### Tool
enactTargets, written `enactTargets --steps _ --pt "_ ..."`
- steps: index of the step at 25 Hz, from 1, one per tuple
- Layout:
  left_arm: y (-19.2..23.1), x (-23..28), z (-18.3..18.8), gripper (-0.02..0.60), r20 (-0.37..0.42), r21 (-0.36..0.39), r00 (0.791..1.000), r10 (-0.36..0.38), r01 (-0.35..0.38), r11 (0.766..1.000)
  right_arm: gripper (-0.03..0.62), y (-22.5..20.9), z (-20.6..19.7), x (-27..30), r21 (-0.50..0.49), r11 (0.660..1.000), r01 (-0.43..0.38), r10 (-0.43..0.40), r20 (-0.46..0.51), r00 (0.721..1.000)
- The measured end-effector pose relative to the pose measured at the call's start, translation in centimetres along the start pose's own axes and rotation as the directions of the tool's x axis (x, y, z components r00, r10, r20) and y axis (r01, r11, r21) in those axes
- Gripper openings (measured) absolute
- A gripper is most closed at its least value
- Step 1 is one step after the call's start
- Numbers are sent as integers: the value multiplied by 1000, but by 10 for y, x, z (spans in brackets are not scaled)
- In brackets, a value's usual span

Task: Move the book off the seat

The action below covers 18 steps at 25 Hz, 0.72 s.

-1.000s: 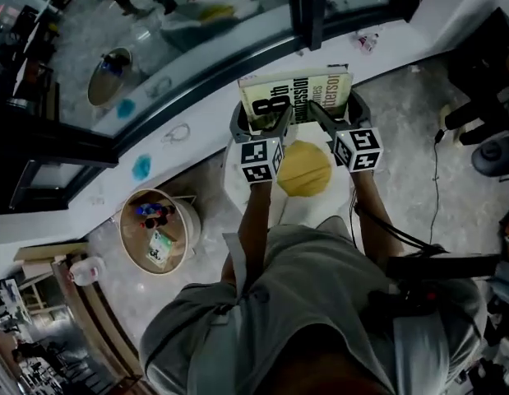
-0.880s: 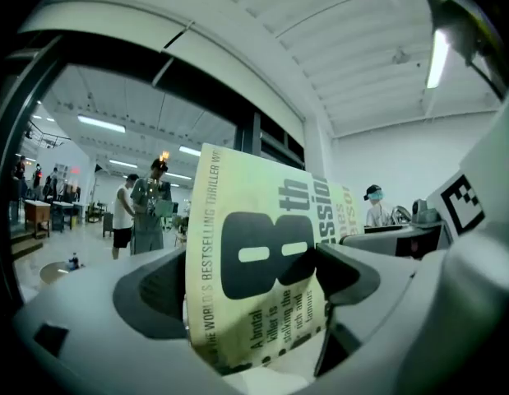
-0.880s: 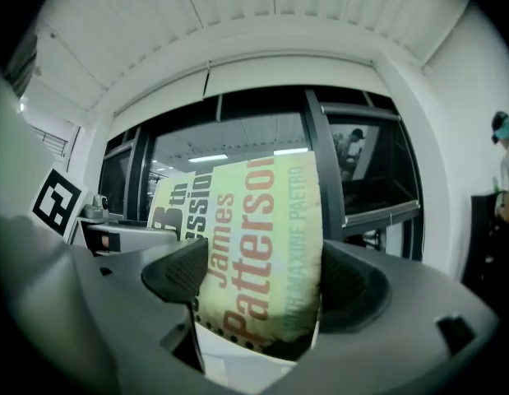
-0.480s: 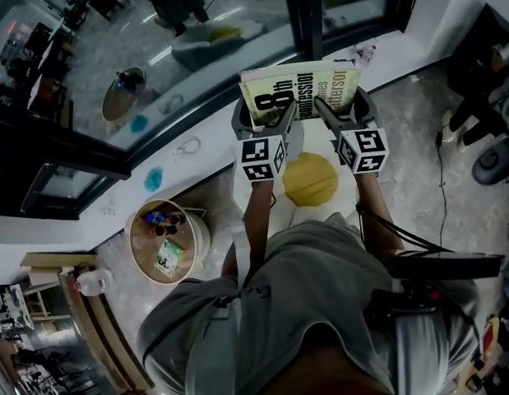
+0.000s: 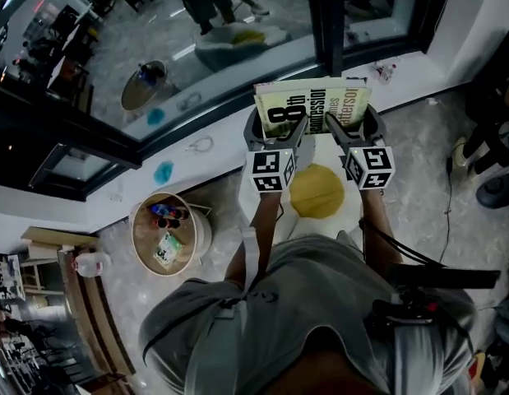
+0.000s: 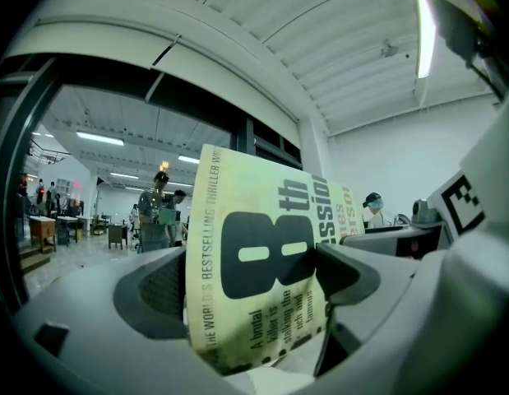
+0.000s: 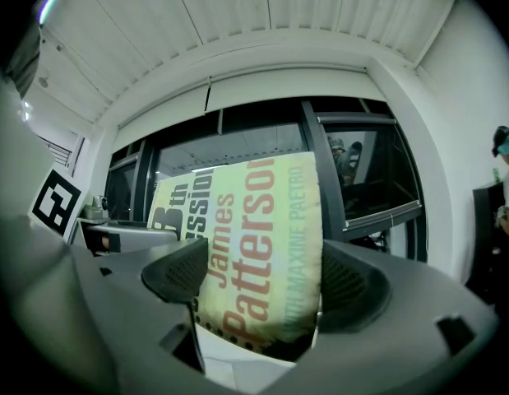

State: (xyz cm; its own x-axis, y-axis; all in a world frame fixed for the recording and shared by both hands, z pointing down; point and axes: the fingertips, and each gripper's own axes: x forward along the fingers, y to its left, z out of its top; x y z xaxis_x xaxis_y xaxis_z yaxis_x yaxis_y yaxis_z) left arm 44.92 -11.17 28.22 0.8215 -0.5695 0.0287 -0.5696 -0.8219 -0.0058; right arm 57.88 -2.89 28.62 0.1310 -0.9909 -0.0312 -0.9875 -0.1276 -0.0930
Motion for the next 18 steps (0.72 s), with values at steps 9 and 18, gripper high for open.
enactTargets --steps 9,18 --pt "34 -54 12 466 -7 61 949 315 -314 948 390 50 -2 37 69 950 -305 304 23 952" --pt "135 -261 17 468 2 86 740 673 -670 737 390 275 -16 35 108 750 -652 651 56 757"
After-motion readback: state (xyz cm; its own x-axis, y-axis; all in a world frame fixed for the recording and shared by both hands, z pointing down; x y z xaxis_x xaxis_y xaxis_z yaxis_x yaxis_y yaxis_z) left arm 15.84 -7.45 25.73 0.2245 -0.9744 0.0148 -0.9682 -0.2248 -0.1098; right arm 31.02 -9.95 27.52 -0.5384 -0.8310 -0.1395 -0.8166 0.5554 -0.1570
